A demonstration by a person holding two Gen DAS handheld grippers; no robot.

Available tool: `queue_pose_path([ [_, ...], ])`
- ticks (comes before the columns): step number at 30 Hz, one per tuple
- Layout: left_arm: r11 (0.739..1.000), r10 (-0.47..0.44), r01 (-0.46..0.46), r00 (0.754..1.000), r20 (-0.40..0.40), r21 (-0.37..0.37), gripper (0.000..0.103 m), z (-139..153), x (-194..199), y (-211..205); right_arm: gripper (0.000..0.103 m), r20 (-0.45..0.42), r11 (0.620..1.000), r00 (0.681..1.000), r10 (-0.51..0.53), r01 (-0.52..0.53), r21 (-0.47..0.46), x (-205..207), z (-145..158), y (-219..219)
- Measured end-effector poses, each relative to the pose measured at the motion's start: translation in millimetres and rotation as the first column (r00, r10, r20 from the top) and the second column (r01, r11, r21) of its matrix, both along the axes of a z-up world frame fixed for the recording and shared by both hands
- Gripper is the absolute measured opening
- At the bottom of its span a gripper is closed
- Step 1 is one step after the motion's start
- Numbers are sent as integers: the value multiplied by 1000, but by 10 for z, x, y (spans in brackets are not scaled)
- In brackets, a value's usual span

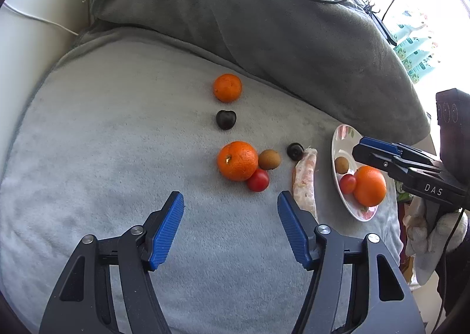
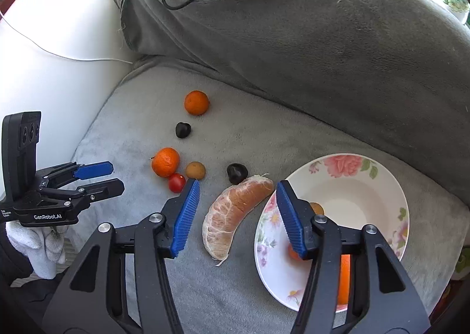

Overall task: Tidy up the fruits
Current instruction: 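Withdraw both grippers from the bowl toward the remaining fruits, then grasp the tangerine with the left gripper while the right gripper grasps the dark plum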

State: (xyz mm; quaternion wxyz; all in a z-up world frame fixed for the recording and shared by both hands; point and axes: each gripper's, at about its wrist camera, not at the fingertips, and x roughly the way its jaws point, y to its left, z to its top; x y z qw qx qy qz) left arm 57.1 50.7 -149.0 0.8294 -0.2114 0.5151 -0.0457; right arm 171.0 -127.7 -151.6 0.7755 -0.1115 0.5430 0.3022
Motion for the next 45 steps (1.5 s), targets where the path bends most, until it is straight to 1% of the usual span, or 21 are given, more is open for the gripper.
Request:
queue_pose_path([
  [1,1000,0,0,1000,0,-4,65,-3,9,7,48,-6,1000,1000,12,-12,-12,13,-26,34],
  [3,1000,1,-1,1000,-2,-12,64,-16,31,15,46,-18,999,999,39,-40,-34,38,-76,97],
  [5,1000,2,-3,1000,-4,-23,63,-35,72,15,44,-37,996,997,68,-70,-56,62,-140,161],
  [7,999,5,-6,1000,-9,-37,58,-56,105,31,40,-52,992,995,90,-95,-86,87,-214,226],
  [9,999,10,-10,1000,-12,-50,57,-78,146,37,39,-62,987,992,108,-114,-109,108,-273,277],
  [16,997,17,-20,999,-38,-80,54,-188,303,31,38,-84,978,987,138,-149,-145,175,-410,408],
  [23,993,17,-23,998,-58,-116,54,-260,420,45,36,-102,968,981,166,-182,-170,240,-525,519],
  [27,991,20,-29,997,-71,-129,54,-300,475,48,33,-114,964,978,175,-194,-184,292,-598,585],
  [30,989,24,-35,996,-80,-143,54,-313,477,42,32,-121,958,975,185,-207,-200,317,-659,619],
  [31,989,22,-34,996,-82,-147,54,-318,459,112,32,-125,955,974,188,-211,-207,322,-680,632],
  [38,988,18,-34,995,-102,-151,54,-385,491,189,31,-135,947,970,203,-229,-225,362,-794,730],
  [39,988,19,-35,994,-105,-152,53,-375,520,213,30,-135,945,969,206,-233,-230,366,-809,742],
  [43,988,25,-42,993,-115,-148,40,-401,542,254,26,-136,939,967,217,-244,-241,367,-856,755],
  [45,988,29,-46,993,-115,-149,40,-410,540,264,25,-141,938,965,222,-250,-239,379,-881,778],
])
